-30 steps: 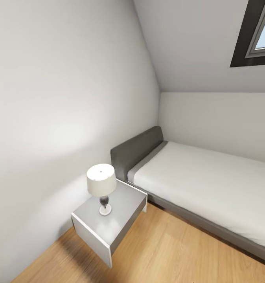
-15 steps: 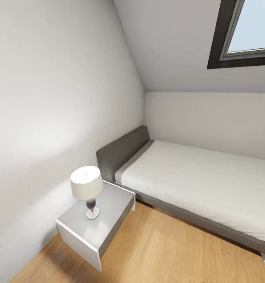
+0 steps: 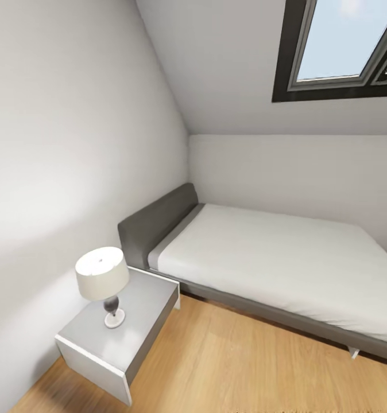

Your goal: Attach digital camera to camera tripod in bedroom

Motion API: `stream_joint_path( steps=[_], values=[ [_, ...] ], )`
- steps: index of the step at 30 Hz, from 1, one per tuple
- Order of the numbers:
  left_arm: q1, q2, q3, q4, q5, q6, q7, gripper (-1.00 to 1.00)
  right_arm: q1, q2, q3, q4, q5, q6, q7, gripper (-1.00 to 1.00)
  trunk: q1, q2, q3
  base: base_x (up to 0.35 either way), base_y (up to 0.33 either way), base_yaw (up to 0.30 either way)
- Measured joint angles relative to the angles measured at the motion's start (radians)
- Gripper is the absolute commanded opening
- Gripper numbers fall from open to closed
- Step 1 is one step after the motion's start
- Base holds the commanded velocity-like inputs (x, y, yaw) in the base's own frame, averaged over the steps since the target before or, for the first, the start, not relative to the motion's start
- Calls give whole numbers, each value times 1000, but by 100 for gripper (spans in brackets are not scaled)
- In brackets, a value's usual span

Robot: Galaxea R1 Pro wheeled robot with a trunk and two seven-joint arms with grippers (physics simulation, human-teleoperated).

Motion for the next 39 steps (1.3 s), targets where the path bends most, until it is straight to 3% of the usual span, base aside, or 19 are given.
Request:
stream_joint_path(
  steps=[12,22,34,39],
  values=[
    [0,1,0,-99,-7,0,0,100,0,-1,1,-96,0,1,0,100,0,0,0,0,0,-252],
    [0,19,0,-189,-9,0,0,100,0,-1,1,-203,0,1,-1,100,0,0,0,0,0,-252],
    [0,20,-5,-320,-12,-2,-1,100,0,-1,0,-408,0,1,-2,100,0,0,0,0,0,-253],
    [0,20,-6,-353,-12,-5,-1,100,0,0,0,-446,0,1,-1,100,0,0,0,0,0,-253]
  ],
)
